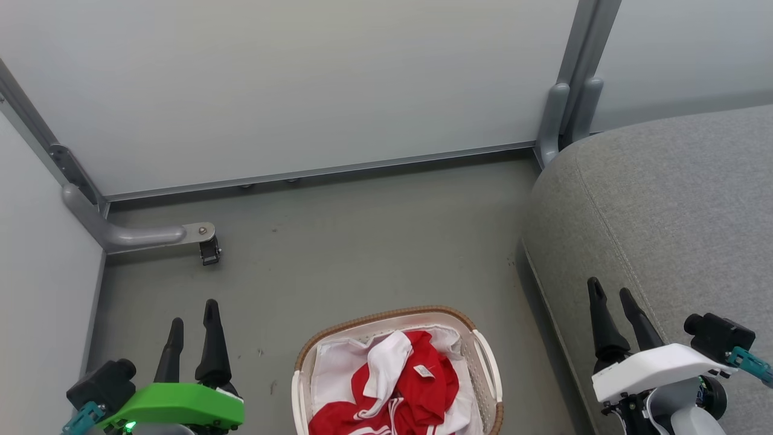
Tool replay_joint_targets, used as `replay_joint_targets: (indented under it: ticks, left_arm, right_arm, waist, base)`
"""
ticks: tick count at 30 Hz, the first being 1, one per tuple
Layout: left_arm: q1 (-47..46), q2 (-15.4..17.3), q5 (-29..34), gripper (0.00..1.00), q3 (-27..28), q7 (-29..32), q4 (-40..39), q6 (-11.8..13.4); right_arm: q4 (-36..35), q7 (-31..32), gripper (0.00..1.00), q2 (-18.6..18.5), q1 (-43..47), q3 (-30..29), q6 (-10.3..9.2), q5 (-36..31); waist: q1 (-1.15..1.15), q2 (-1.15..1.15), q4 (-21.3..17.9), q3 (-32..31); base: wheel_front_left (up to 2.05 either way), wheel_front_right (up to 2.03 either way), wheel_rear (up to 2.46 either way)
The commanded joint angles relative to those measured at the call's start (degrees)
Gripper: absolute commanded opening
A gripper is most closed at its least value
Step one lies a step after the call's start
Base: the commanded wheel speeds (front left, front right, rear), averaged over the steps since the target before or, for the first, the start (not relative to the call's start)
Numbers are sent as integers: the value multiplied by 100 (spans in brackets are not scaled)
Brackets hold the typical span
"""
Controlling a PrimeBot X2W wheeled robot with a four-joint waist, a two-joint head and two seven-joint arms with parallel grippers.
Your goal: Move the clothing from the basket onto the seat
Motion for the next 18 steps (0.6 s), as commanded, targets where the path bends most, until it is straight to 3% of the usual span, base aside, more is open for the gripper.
replay_joint_targets:
  ticks: [1, 18]
  left_arm:
    - [27, 43, 178, 100, -20, -68, -36, 38]
    - [113, 51, 1144, 100, -213, -308, 53, 147]
  right_arm:
    - [-33, -69, 100, -40, -1, 19, 2, -190]
    - [74, -317, 100, -51, -4, 193, 2, -1332]
  waist:
    - [0, 0, 2, -1]
    - [0, 0, 33, -19]
  base:
    - [0, 0, 0]
    - [0, 0, 0]
